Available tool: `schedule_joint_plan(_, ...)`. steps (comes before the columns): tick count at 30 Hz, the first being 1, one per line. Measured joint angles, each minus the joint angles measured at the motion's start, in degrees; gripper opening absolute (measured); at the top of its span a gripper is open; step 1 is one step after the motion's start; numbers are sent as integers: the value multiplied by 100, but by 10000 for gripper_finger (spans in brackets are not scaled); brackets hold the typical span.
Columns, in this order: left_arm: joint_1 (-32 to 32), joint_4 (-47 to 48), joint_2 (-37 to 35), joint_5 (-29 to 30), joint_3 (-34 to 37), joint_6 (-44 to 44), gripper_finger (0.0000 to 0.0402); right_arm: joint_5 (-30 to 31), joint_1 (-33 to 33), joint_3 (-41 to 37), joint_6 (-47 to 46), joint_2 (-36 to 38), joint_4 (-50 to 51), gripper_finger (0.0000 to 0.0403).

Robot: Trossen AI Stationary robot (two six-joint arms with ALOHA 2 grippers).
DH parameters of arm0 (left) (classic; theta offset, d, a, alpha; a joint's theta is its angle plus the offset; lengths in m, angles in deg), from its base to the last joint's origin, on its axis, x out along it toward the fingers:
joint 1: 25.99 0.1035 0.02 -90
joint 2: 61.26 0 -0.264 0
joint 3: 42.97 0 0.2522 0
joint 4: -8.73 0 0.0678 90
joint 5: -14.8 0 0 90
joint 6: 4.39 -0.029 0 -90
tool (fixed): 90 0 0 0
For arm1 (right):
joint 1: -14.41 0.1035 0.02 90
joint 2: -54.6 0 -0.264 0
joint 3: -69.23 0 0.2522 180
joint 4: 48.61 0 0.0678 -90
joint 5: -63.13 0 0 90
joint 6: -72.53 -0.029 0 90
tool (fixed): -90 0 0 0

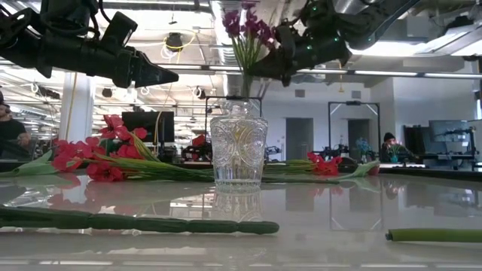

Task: Sort flowers into vase by color
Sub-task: Put the top purple flowers into the yellow vase, then put the purple flowers into the top center yellow crystal vase

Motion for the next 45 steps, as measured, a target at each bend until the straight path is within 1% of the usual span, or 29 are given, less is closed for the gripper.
schedule_joint_plan(5,2,31,0,4,0,-60,139,17,0,-4,-181,189,234,89)
schedule_joint_plan(10,0,86,0,33,0,-105,139,13,0,-4,-199,445,734,166)
schedule_joint_plan(15,2,94,0,74,0,-108,139,4,0,-4,-305,804,1643,251)
schedule_joint_plan(17,0,94,0,90,0,-119,139,3,0,-4,-304,992,2012,274)
schedule_joint_plan(19,2,95,0,94,0,-153,139,2,14,-4,-306,1214,2383,288)
schedule_joint_plan(25,2,96,0,168,0,-171,139,23,319,2,-169,1865,3296,294)
schedule_joint_plan(30,2,96,0,255,2,-173,139,469,785,7,-197,2315,3902,292)
schedule_joint_plan(34,2,110,0,344,2,-182,139,584,1250,7,-802,2535,4167,292)
schedule_joint_plan(38,2,187,0,473,2,-273,139,650,2007,7,-1183,2488,4130,292)
schedule_joint_plan(42,2,317,0,594,2,-318,139,1254,2905,7,-1540,2156,3745,292)
schedule_joint_plan(45,2,427,-2,596,4,-288,139,1484,3459,7,-1556,1823,3313,292)
